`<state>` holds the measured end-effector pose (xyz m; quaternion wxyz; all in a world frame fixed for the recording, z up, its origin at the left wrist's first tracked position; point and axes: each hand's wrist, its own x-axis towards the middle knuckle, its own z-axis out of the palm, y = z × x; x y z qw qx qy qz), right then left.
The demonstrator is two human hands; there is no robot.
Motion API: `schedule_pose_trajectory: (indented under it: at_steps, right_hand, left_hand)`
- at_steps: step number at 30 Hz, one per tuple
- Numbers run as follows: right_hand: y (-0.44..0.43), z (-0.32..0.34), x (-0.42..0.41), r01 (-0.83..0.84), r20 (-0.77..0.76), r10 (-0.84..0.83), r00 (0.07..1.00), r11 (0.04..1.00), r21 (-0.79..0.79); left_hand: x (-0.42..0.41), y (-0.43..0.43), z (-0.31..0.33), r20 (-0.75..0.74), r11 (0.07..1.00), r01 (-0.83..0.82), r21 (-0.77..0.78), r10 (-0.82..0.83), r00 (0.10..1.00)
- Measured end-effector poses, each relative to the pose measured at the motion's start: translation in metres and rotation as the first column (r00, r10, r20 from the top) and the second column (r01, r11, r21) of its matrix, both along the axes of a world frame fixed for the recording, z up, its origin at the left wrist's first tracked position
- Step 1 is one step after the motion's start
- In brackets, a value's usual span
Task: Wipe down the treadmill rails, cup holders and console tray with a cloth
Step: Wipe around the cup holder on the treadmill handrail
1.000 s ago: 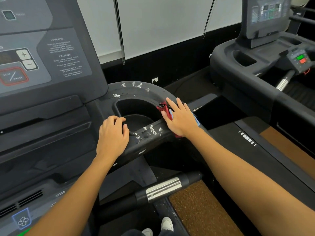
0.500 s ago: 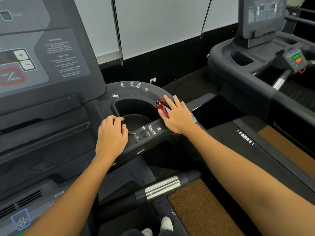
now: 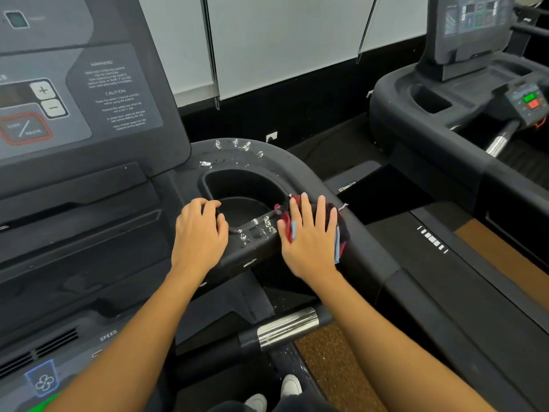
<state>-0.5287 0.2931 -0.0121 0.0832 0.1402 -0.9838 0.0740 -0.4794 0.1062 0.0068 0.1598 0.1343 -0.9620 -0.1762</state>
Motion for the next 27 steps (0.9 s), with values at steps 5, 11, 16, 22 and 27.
schedule_pose_trajectory:
  at_steps: [5, 11, 16, 22, 27]
  right_hand:
    - [0.02, 0.0, 0.002, -0.051, -0.045, 0.053, 0.998, 0.998, 0.048]
    - [0.003, 0.007, -0.018, -0.035, -0.036, 0.038, 0.999, 0.997, 0.076]
    - [0.023, 0.006, 0.001, -0.026, -0.065, 0.033, 0.997, 0.994, 0.11]
    - [0.011, 0.014, -0.015, -0.035, -0.01, 0.036, 0.999, 0.994, 0.108]
    - [0.029, 0.011, 0.003, -0.058, 0.032, 0.055, 0.998, 0.994, 0.088]
  left_hand:
    - [0.001, 0.0, 0.0, -0.006, 1.0, 0.0, 0.015, 0.0, 1.0]
    - [0.003, 0.0, 0.0, 0.002, 1.0, 0.001, 0.029, -0.001, 1.0]
    - [0.003, -0.002, 0.001, 0.006, 0.999, -0.012, 0.051, 0.012, 1.0]
    - [0.003, -0.002, 0.001, 0.018, 0.999, 0.004, 0.034, -0.004, 1.0]
    - [0.003, -0.002, 0.001, 0.002, 0.999, -0.001, 0.04, 0.001, 1.0]
